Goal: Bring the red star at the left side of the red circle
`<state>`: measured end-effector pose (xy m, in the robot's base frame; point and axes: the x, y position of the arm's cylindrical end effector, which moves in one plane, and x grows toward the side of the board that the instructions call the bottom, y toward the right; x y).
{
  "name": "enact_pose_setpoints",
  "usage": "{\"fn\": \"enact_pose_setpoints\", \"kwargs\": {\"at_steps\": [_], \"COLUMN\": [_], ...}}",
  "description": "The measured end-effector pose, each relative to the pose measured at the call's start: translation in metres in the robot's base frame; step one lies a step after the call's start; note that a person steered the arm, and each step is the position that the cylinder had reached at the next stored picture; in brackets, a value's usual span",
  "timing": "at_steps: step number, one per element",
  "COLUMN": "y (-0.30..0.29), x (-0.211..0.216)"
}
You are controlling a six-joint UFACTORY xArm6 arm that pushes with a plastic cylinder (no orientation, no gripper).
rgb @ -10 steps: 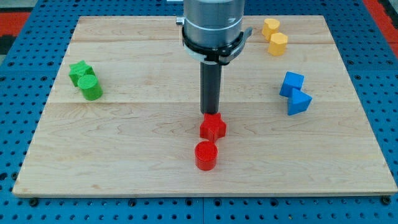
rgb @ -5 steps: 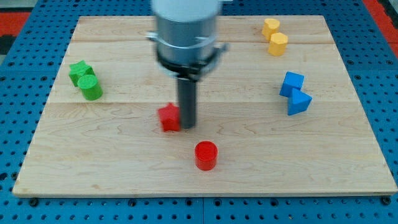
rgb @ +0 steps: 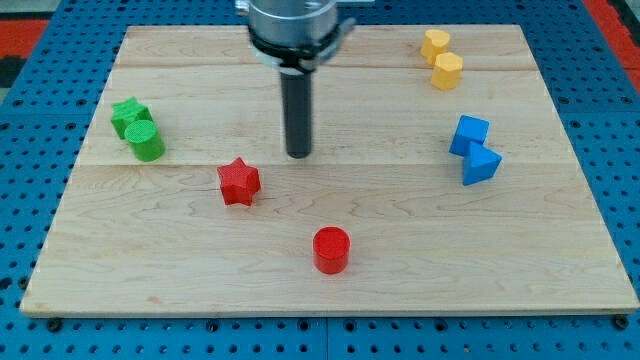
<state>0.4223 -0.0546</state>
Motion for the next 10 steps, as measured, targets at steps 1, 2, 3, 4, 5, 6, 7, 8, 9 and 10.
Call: {"fn": "enact_pose_setpoints", "kwargs": {"at_steps": [1,2,3,4,5,6,7,8,9,10], "y": [-0.063,-0.032,0.051,0.025,-0.036,-0.037,0.009,0.011,0.001,-0.002], "x": [0.011,0.028,0.065,0.043,-0.004,0.047,0.076,0.082,0.090,0.090]}}
